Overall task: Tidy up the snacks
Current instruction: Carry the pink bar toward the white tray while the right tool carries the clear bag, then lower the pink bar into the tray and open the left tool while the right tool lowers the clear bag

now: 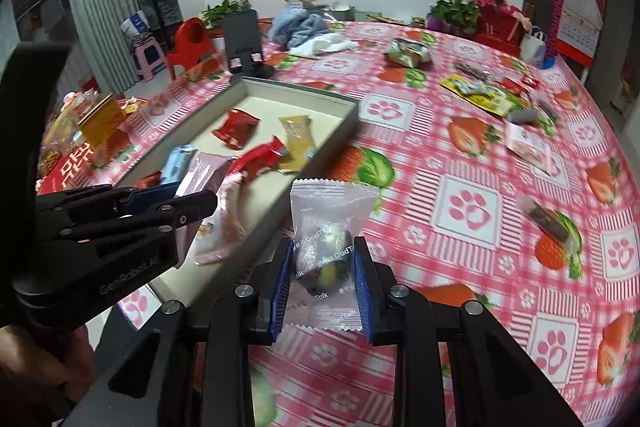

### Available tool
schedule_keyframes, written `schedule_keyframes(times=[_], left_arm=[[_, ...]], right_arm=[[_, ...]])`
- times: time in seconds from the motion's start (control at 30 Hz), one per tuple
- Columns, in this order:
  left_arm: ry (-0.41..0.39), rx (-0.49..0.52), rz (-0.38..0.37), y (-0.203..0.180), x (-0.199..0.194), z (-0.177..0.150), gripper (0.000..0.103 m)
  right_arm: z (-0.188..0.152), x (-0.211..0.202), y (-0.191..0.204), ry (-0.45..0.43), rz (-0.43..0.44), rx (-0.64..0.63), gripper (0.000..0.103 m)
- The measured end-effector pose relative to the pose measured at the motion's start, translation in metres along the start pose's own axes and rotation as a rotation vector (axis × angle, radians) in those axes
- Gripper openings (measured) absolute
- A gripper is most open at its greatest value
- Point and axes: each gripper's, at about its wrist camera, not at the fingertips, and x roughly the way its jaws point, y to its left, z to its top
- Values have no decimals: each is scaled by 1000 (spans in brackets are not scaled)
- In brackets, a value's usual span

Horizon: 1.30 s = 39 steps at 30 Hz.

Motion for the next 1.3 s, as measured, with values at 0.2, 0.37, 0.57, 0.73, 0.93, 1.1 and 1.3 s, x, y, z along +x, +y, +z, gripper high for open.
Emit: schedule_keyframes(times=[0.2, 0.37, 0.57, 0.73, 0.93, 1.1, 1.3], left_arm=[[6, -37, 29, 22, -1, -3, 27], [9, -64, 48, 37, -1, -5, 27], [10, -84, 66, 51, -1, -4, 27], [11, -93, 74, 59, -1, -3, 27], [13, -100, 77, 64, 1, -1, 27], [16, -102, 80, 68, 2, 0, 27], [13, -105, 95, 75, 3, 2, 27]], right_arm=[[9, 8, 22, 7, 32, -44, 31], [15, 14, 32, 13, 49, -65, 31], [22, 18, 44, 17, 63, -86, 31], [27, 22, 53, 19, 72, -101, 31], [31, 25, 60, 18, 76, -110, 31], [34, 29, 63, 21, 77, -116, 31], [40, 33, 67, 17, 76, -119, 31]])
